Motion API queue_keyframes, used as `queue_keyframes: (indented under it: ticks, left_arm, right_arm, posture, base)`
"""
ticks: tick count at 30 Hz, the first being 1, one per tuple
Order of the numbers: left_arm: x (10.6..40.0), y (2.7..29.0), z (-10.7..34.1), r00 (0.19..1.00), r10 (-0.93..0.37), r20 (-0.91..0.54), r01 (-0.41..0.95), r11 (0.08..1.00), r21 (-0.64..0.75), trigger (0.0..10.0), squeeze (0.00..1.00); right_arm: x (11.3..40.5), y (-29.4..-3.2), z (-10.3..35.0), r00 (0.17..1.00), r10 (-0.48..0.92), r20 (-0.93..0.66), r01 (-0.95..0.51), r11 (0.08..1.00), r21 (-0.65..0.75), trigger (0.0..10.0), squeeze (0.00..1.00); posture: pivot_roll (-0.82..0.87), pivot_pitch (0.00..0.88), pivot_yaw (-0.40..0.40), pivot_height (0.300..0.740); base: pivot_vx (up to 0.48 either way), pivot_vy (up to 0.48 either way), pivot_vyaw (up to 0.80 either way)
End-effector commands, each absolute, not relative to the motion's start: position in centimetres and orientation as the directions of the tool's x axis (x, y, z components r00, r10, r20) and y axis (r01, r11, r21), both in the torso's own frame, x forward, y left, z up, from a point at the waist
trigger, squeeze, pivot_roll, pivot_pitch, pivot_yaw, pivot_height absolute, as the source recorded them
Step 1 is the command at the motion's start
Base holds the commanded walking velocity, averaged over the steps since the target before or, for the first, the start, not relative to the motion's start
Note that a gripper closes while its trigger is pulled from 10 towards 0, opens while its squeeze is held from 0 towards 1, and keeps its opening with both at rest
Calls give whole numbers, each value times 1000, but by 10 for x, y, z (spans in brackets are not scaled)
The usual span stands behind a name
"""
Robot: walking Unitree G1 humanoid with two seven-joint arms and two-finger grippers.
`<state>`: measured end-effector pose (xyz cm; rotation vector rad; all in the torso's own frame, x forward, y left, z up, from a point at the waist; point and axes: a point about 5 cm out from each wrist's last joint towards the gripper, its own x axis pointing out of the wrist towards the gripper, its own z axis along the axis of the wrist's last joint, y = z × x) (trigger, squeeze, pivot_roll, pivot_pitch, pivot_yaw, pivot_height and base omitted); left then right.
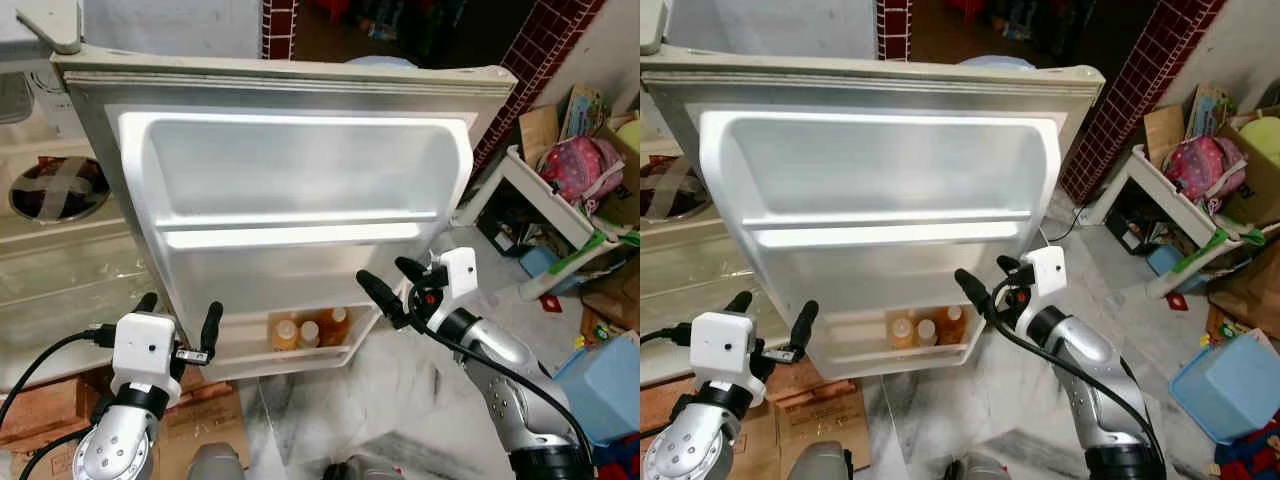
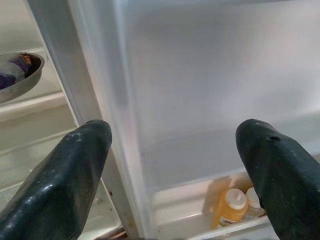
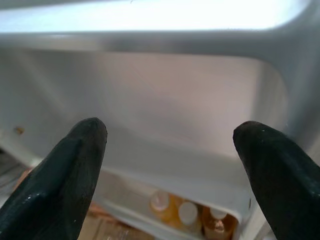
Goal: Restocking fridge
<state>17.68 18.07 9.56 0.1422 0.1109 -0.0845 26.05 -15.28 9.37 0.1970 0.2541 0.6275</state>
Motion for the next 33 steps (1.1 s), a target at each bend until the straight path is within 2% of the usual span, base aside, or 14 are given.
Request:
queue_keyframes:
  ticks: [1, 3, 5, 8, 9, 14, 16, 19, 21, 24, 29, 33]
  left_arm:
    - [176, 180, 96, 989, -75, -123, 93, 985, 143, 10000, 0]
    - [176, 180, 95, 989, -74, -125, 92, 986, 143, 10000, 0]
    - [176, 180, 95, 989, -73, -127, 92, 985, 146, 10000, 0]
    - [176, 180, 95, 989, -73, -127, 92, 985, 146, 10000, 0]
    - [176, 180, 95, 989, -73, -129, 92, 985, 148, 10000, 0]
    - [176, 181, 95, 989, -75, -129, 94, 984, 150, 10000, 0]
    - [177, 181, 95, 989, -75, -131, 96, 983, 157, 10000, 0]
    - [177, 181, 95, 989, -75, -131, 96, 982, 160, 10000, 0]
    - [178, 182, 94, 988, -75, -132, 96, 982, 163, 10000, 0]
    - [178, 182, 95, 988, -75, -132, 96, 982, 164, 10000, 0]
    - [182, 184, 96, 990, -63, -123, 84, 981, 172, 10000, 0]
    - [190, 192, 101, 995, -22, -102, 43, 978, 203, 10000, 0]
  right_arm:
    - [252, -165, 82, 728, 635, -256, -572, 770, 284, 10000, 0]
    - [249, -165, 80, 691, 669, -272, -601, 742, 298, 10000, 0]
    - [244, -171, 76, 616, 727, -305, -644, 687, 337, 10000, 0]
    - [242, -174, 74, 593, 740, -319, -655, 673, 343, 10000, 0]
    - [240, -182, 71, 550, 758, -350, -685, 650, 329, 10000, 0]
    - [242, -191, 68, 542, 748, -383, -689, 656, 307, 10000, 0]
    - [253, -205, 61, 569, 684, -456, -669, 708, 226, 10000, 0]
    - [261, -213, 59, 594, 628, -503, -654, 741, 152, 10000, 0]
    - [275, -221, 58, 662, 534, -525, -607, 793, 42, 10000, 0]
    - [285, -222, 62, 717, 488, -497, -565, 825, -4, 10000, 0]
    - [306, -213, 74, 814, 431, -389, -484, 874, -45, 10000, 0]
    - [320, -187, 87, 863, 445, -241, -464, 886, -23, 10000, 0]
  posture:
    - [109, 124, -110, 740]
    - [109, 124, -110, 740]
    - [110, 127, -111, 740]
    - [111, 129, -111, 740]
    - [111, 130, -110, 740]
    - [112, 131, -110, 740]
    - [115, 131, -109, 740]
    - [116, 131, -109, 740]
    - [118, 131, -108, 740]
    - [122, 132, -106, 740]
    - [133, 130, -102, 740]
    - [142, 138, -92, 740]
  base:
    - [0, -416, 0]
    - [0, -416, 0]
    - [0, -396, 0]
    - [0, -394, 0]
    - [0, -390, 0]
    - [0, -386, 0]
    - [0, -388, 0]
    - [0, -387, 0]
    - [0, -390, 0]
    - [0, -390, 0]
    - [0, -64, 0]
    - [0, 0, 200]
